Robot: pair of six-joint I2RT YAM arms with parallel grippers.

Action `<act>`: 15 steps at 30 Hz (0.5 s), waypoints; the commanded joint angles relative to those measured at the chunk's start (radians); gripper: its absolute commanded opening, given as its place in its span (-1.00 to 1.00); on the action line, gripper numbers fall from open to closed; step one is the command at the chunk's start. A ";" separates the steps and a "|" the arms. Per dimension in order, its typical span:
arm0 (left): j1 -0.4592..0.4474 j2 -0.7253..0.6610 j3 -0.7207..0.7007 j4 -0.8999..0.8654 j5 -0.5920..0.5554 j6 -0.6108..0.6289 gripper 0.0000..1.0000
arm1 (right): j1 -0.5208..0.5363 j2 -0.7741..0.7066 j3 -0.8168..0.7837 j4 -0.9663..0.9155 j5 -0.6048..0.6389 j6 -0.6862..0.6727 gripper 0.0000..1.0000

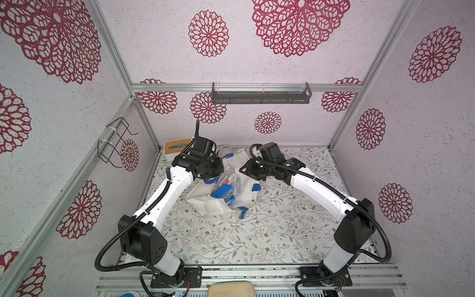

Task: Take out the compass set from the canvas bag
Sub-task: Pick up the compass set from the canvas bag.

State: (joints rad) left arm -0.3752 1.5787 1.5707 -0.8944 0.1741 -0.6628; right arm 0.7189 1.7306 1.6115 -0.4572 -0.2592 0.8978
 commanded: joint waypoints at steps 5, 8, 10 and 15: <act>-0.029 -0.016 0.008 0.039 -0.003 -0.023 -1.00 | 0.058 0.131 0.052 -0.032 0.104 0.116 -0.38; -0.034 -0.018 0.006 0.043 -0.011 -0.026 -1.00 | 0.053 0.168 0.036 -0.014 0.113 0.140 -0.32; -0.039 -0.021 0.006 0.044 -0.014 -0.028 -1.00 | 0.050 0.202 0.038 -0.014 0.117 0.153 -0.26; -0.044 -0.029 0.004 0.044 -0.021 -0.029 -1.00 | 0.025 0.259 0.042 -0.009 0.144 0.168 -0.05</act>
State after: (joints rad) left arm -0.4080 1.5787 1.5707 -0.8906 0.1501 -0.6823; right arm 0.7639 1.9835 1.6394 -0.4686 -0.1600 1.0340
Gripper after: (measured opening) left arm 0.054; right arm 0.462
